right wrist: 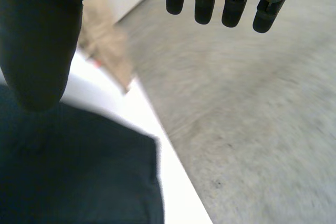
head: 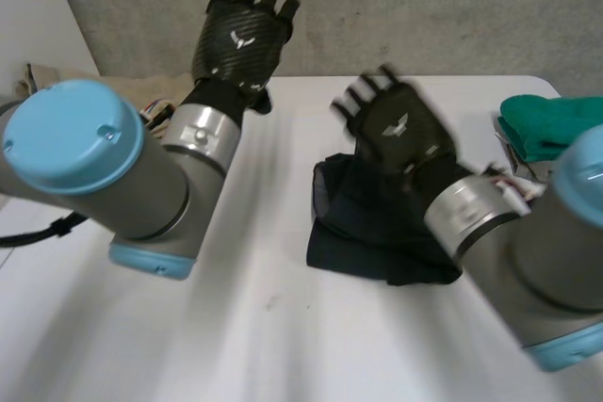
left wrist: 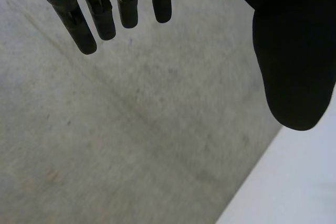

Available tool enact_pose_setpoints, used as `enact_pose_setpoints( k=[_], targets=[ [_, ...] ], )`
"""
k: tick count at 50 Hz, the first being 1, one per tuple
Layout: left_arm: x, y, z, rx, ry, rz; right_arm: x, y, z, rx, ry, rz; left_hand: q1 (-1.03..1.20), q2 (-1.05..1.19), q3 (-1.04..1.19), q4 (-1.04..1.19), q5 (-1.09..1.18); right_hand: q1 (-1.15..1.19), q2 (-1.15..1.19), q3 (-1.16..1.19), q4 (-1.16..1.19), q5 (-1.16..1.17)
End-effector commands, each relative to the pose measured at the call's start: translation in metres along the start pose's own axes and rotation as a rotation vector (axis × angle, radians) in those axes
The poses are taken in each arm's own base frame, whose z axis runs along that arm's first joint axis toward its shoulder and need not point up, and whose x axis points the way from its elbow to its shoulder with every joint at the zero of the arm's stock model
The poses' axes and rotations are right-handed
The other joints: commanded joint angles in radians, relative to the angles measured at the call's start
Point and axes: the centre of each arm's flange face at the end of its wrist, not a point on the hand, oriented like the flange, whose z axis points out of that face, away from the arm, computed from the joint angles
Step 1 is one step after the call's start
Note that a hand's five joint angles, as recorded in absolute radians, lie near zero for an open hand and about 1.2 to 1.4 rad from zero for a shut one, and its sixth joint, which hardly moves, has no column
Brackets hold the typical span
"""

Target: Fold the laundry.

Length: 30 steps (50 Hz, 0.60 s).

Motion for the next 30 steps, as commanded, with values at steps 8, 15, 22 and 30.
enact_pose_setpoints(
  k=[8,15,22,30],
  targets=[
    [0.117,0.006,0.007,-0.049,0.400,-0.180,0.111,0.056,-0.015,-0.296,0.351,0.370,-0.011,-0.020,-0.022,-0.016,-0.035,-0.042,-0.026,-0.026,-0.023,-0.043],
    [0.145,0.055,0.007,-0.179,0.399,-0.164,0.096,0.088,-0.004,-0.379,0.302,0.427,0.015,0.006,0.004,0.011,-0.009,-0.042,-0.026,-0.026,-0.023,-0.043],
    [0.129,0.093,0.004,-0.370,0.330,-0.106,0.075,0.110,0.011,-0.434,0.167,0.515,0.071,0.062,0.060,0.066,0.047,-0.042,-0.026,-0.026,-0.023,-0.043],
    [0.122,0.106,-0.013,-0.517,0.379,-0.008,0.040,0.134,0.030,-0.553,0.031,0.587,0.068,0.059,0.057,0.064,0.044,-0.042,-0.026,-0.026,-0.023,-0.043]
  ],
)
